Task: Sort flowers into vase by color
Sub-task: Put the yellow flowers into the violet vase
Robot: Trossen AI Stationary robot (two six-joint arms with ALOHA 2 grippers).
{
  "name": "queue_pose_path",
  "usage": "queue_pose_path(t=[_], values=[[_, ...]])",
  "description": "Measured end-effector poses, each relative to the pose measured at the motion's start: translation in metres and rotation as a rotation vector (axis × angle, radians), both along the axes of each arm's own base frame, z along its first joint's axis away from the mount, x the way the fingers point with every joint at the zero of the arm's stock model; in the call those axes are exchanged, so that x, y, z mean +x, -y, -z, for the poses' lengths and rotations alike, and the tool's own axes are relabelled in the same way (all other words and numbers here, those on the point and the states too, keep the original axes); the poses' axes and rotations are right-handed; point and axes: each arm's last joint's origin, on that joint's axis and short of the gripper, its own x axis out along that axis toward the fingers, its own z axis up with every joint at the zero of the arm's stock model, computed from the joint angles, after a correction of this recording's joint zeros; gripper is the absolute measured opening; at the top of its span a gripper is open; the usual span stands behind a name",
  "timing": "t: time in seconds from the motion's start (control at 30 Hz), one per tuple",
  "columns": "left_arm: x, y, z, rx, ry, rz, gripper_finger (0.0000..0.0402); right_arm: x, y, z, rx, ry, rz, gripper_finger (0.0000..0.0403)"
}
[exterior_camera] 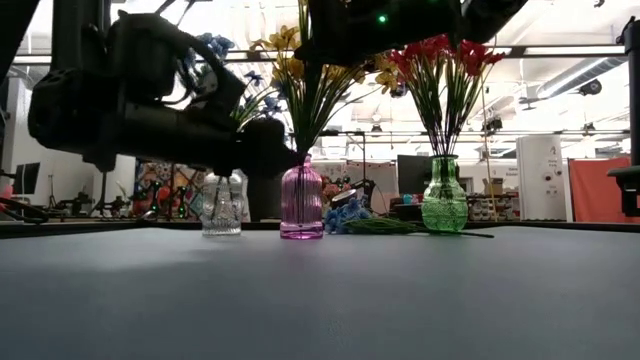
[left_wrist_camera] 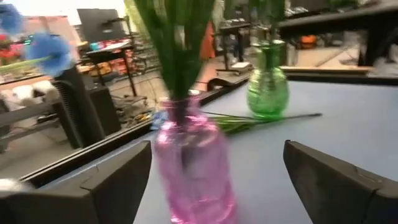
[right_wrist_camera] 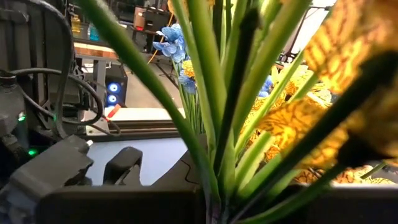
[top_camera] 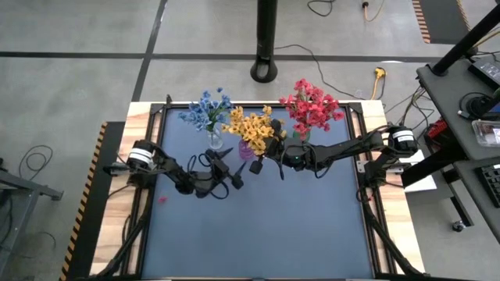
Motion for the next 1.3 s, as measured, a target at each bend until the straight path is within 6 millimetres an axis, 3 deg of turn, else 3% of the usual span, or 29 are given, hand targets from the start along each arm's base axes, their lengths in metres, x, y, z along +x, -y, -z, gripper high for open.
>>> queue_pose_path(t=[0.3, 0.47, 0.63, 0.73, 1.07, 1.3], values=[[0.004, 0.005, 0.008, -0.056, -0.047, 0.086, 0.0355, 0.0, 0.0, 0.0, 0.0, 0.002, 0.0, 0.0022], [0.006, 0.005, 0.007, -0.048, -0.058, 0.081, 0.0395, 0.0, 0.0, 0.0, -0.006, 0.003, 0.0, 0.0022], [0.011, 0.003, 0.003, -0.04, -0.02, -0.1, 0.0362, 0.0, 0.0, -0.001, -0.007, 0.003, 0.0, 0.0022], [0.018, 0.003, 0.002, -0.07, -0.003, -0.043, 0.0347, 0.0, 0.0, 0.0, -0.009, 0.002, 0.0, 0.0022], [0.046, -0.011, -0.001, -0.103, -0.079, -0.106, 0.0341, 0.0, 0.0, 0.0, -0.02, -0.013, 0.0, 0.0022], [0.051, -0.015, 0.002, -0.125, -0.144, -0.087, 0.0341, 0.0, 0.0, 0.001, -0.038, -0.026, 0.002, 0.0022]])
